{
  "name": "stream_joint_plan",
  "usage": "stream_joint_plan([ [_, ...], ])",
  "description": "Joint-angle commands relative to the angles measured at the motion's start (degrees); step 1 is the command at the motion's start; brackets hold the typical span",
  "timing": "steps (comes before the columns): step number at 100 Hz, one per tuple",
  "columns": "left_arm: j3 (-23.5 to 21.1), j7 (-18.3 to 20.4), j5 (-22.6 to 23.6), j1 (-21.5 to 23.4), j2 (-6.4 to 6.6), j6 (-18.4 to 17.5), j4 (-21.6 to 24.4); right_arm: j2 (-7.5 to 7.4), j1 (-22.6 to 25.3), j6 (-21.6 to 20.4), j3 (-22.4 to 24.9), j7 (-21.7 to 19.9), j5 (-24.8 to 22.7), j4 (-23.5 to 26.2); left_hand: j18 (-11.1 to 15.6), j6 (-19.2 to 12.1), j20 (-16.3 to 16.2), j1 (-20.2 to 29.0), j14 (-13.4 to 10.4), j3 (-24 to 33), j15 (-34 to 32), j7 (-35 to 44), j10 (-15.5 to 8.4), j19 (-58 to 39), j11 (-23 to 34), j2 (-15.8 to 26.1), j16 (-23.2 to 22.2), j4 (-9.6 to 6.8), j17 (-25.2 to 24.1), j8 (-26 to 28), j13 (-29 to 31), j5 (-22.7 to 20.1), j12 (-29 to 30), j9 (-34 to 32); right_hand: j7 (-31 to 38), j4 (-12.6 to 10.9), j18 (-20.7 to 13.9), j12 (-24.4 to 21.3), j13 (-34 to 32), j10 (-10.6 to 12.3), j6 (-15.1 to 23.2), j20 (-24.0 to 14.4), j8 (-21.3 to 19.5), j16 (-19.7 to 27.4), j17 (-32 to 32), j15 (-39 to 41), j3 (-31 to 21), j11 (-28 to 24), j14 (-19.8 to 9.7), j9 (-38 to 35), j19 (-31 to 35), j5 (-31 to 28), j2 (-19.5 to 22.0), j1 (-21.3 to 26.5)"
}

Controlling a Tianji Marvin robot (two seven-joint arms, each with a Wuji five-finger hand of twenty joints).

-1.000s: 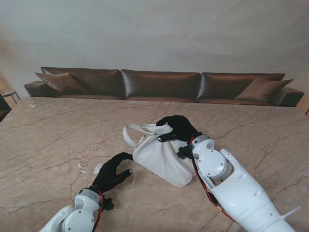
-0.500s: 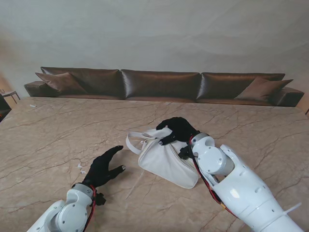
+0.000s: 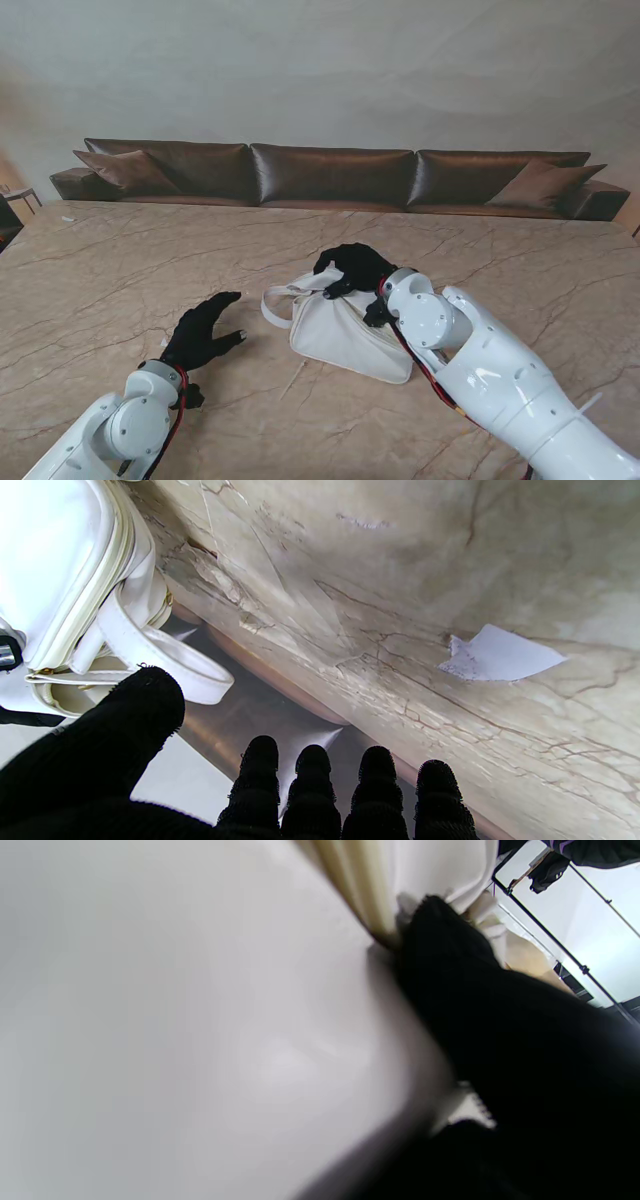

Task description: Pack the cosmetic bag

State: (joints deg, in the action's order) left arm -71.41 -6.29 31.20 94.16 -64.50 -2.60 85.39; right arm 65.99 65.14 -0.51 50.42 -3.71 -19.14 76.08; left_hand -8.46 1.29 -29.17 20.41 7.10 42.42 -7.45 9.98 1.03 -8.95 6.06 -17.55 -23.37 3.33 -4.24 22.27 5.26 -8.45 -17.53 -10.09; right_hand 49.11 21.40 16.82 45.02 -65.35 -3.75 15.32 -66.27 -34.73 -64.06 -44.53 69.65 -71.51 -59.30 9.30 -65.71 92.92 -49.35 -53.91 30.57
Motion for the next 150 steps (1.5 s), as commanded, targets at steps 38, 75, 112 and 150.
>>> stream_joint_plan([
  [38, 0.46, 0.95, 1.06, -1.31, 0.09, 1.06, 2.06, 1.4, -2.37, -1.69, -5.01, 2.7, -4.07, -2.04, 3.48, 1.83, -0.87, -2.82, -1.56, -2.2, 0.77, 4.34, -2.26, 2.01, -1.49, 1.49, -0.28, -1.79, 0.3, -0.98, -2.21, -0.37, -1.84, 1.9, 2.96, -6.51, -3.75, -6.17, 10.14, 7.4, 1.8, 1.46, 1.52, 3.51, 7.78, -9.09, 1.88, 9.24, -3.53, 13.82, -5.79, 8.3, 6.88, -13.1],
  [75, 0.17, 2.23, 1.87, -1.5, 0.33, 2.13, 4.9, -0.12, 0.3, -2.4, -2.28, 0.55, -6.19, 2.32, 2.34, 2.5, 0.64, -3.54, -2.31, -4.29, 0.98, 7.53, -3.34, 2.84, -0.69, 2.0, 0.28, -1.83, 0.31, -5.4, -2.0, -0.6, -0.6, 1.24, -18.6, -12.62, -3.6, -19.18, 26.47, 7.1, -7.0, 11.87, 9.28, 21.57, 25.21, -39.71, 16.13, 23.51, -3.74, 31.38, -32.42, 21.88, 16.64, -25.96],
  [112, -0.09, 1.2, 2.46, -1.67, 0.15, 1.79, 6.86, -0.78, 7.06, -1.36, 5.26, 1.85, -6.76, 10.2, 2.65, 3.01, 6.87, -4.22, -4.06, -6.9, 0.09, 10.25, -4.25, -1.9, 6.35, 2.25, 1.82, -2.04, 3.44, -8.01, 1.65, -5.53, 2.4, -1.64, -19.88, -18.58, -4.33, -21.67, 29.01, 6.5, -7.21, 20.4, 11.22, 25.4, 30.02, -46.39, 26.38, 25.79, -4.1, 33.47, -42.13, 23.78, 26.12, -31.53],
  [150, -0.56, 1.3, 2.2, -1.61, 0.1, 1.48, 8.92, -2.1, 19.02, -1.91, 18.14, 3.13, -12.0, 20.74, 5.86, 3.16, 11.59, -4.59, -4.31, -8.23, -1.72, 10.8, -3.21, -18.61, 9.85, 3.5, 2.61, -2.49, 2.72, -8.05, 5.52, -9.52, 3.39, -3.93, -21.35, -18.75, -5.12, -26.26, 29.37, 5.97, -6.86, 25.35, 11.57, 30.96, 31.07, -53.38, 26.06, 32.02, -4.38, 33.98, -48.29, 24.72, 29.47, -34.85],
])
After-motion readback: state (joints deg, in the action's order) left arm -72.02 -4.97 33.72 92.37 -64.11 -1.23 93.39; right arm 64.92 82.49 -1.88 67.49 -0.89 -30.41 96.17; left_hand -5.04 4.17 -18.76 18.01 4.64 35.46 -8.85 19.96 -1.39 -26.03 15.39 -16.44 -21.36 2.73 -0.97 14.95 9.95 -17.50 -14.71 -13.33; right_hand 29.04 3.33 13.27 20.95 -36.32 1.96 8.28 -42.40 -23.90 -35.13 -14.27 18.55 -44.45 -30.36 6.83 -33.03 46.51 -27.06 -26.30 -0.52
